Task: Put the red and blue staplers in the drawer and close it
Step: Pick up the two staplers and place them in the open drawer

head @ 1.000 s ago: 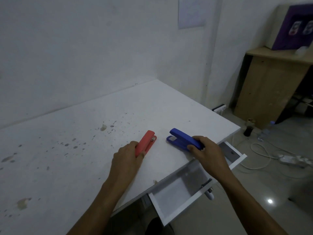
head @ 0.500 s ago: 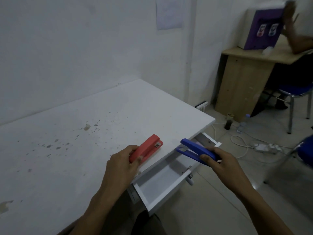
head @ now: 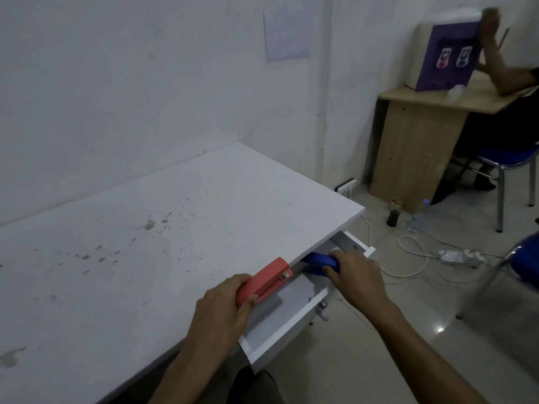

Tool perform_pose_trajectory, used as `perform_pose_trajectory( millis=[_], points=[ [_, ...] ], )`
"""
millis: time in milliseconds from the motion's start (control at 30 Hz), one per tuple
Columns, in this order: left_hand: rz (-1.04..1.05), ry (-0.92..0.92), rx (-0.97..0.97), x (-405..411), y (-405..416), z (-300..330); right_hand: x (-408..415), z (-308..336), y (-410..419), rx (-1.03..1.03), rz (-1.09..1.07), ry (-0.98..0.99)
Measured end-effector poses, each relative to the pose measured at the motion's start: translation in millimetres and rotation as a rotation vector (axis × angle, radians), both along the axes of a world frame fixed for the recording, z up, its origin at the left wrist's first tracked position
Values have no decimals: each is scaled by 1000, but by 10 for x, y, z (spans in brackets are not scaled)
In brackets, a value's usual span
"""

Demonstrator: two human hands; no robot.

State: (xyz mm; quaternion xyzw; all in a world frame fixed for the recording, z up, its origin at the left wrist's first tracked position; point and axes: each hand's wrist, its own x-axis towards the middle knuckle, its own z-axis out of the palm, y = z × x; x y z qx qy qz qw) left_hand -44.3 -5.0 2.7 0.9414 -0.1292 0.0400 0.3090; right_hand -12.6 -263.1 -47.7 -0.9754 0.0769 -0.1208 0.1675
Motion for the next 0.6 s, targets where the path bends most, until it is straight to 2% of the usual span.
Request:
perform_pose_trajectory(
  millis=[133, 400, 600],
  points=[
    [-15, 46, 43, -63, -26, -10, 122, -18, 71, -49, -50, 15],
    [-28, 95, 78, -164, -92, -107, 271, -27, 92, -122, -24, 223],
    [-23, 153, 110, -159, -152, -243, 175, -95, 41, 22, -42, 80]
  ],
)
